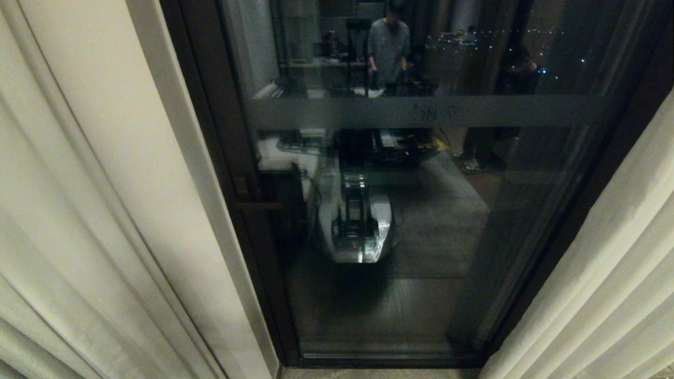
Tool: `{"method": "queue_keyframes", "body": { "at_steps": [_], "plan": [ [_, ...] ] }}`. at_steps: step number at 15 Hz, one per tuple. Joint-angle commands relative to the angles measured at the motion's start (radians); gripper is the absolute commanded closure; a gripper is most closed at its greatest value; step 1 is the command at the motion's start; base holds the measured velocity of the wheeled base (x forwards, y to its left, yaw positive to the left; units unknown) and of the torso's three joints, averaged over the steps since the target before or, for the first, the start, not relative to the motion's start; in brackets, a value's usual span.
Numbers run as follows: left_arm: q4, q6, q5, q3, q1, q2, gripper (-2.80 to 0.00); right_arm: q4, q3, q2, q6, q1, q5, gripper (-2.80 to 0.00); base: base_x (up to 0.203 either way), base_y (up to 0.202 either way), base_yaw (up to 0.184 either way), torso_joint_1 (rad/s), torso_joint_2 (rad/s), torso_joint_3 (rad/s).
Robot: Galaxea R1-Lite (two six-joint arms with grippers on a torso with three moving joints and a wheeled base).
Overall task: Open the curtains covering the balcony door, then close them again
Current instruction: Pull the inner curtains open on both sides
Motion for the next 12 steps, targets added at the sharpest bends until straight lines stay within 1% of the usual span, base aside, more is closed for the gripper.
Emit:
{"method": "queue_keyframes", "body": {
  "at_steps": [1,12],
  "plan": [
    [-0.001,0.000,0.002,0.000,0.000,-0.003,0.00,0.000,0.000,0.000,-0.001,0.000,0.001,0.00,0.000,0.000,0.000,0.000,0.00,0.000],
    [0.012,-0.003,0.000,-0.003,0.000,-0.003,0.00,0.000,0.000,0.000,-0.001,0.000,0.001,0.00,0.000,0.000,0.000,0.000,0.00,0.000]
  ]
}}
